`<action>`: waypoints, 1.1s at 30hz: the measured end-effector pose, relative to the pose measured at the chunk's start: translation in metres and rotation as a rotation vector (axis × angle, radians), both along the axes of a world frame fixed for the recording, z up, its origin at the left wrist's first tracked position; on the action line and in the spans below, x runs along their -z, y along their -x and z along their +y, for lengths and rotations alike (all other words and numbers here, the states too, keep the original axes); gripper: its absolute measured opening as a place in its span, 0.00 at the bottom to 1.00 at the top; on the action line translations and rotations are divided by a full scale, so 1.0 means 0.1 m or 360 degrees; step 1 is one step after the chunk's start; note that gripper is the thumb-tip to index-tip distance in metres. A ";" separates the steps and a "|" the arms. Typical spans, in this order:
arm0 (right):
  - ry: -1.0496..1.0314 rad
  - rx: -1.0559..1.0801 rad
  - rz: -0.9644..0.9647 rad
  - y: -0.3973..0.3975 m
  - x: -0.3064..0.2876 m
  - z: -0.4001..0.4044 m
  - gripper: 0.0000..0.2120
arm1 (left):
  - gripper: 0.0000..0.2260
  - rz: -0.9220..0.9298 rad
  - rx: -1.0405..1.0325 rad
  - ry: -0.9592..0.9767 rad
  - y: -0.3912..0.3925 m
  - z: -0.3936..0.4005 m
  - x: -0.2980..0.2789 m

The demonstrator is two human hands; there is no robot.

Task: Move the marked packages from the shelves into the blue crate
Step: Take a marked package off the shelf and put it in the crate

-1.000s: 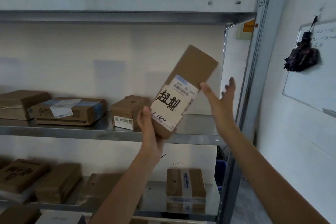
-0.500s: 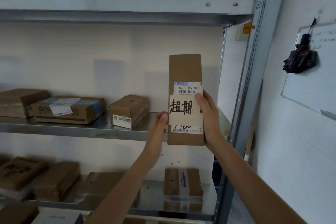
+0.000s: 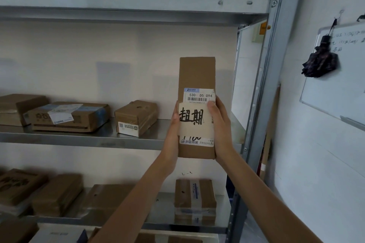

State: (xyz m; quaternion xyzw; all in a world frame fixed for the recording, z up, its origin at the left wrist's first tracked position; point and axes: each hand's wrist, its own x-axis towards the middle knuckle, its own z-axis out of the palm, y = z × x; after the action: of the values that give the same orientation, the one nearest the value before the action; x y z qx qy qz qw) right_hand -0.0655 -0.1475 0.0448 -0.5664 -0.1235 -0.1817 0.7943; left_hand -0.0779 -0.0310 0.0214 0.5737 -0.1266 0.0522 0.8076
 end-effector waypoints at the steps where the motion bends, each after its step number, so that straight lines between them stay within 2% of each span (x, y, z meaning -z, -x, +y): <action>1: 0.0010 0.0072 0.0012 0.03 0.01 -0.02 0.21 | 0.18 0.0003 0.0009 0.0007 0.02 -0.02 0.00; 5: -0.0004 0.0452 -0.0039 0.25 0.06 -0.15 0.19 | 0.20 0.0016 0.0097 0.0025 0.12 -0.15 0.01; 8: -0.0057 0.0595 -0.0057 0.42 0.17 -0.36 0.12 | 0.19 0.0021 0.0169 0.0004 0.21 -0.35 0.07; 11: -0.0051 0.0699 -0.0035 0.58 0.28 -0.60 0.13 | 0.19 0.0107 0.0216 0.0057 0.30 -0.62 0.20; 15: 0.0193 0.0771 -0.0054 0.78 0.32 -0.82 0.14 | 0.17 0.0303 0.0222 0.0281 0.40 -0.91 0.35; 18: 0.0339 0.0817 -0.0087 0.92 0.34 -0.90 0.14 | 0.17 0.0342 0.0271 0.0342 0.45 -1.03 0.44; 21: 0.0241 0.0913 -0.0070 1.06 0.41 -1.01 0.15 | 0.19 0.0291 0.0379 0.0296 0.51 -1.17 0.50; 24: 0.0135 0.1058 -0.0014 1.18 0.51 -1.16 0.18 | 0.17 0.0271 0.0511 0.0265 0.53 -1.37 0.54; 28: 0.0130 0.1285 0.0064 1.37 0.66 -1.43 0.17 | 0.19 0.0344 0.0652 0.0173 0.62 -1.70 0.64; 33: 0.0054 0.1536 0.0177 1.74 0.85 -1.89 0.18 | 0.16 0.0404 0.0936 0.0097 0.85 -2.27 0.81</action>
State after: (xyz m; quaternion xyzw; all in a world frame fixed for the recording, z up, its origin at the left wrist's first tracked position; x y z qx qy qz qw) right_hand -0.2397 -0.3363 -0.0405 -0.5807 0.1931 -0.4968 0.6154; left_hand -0.1631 -0.2584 -0.0600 0.4900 -0.1835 -0.2516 0.8142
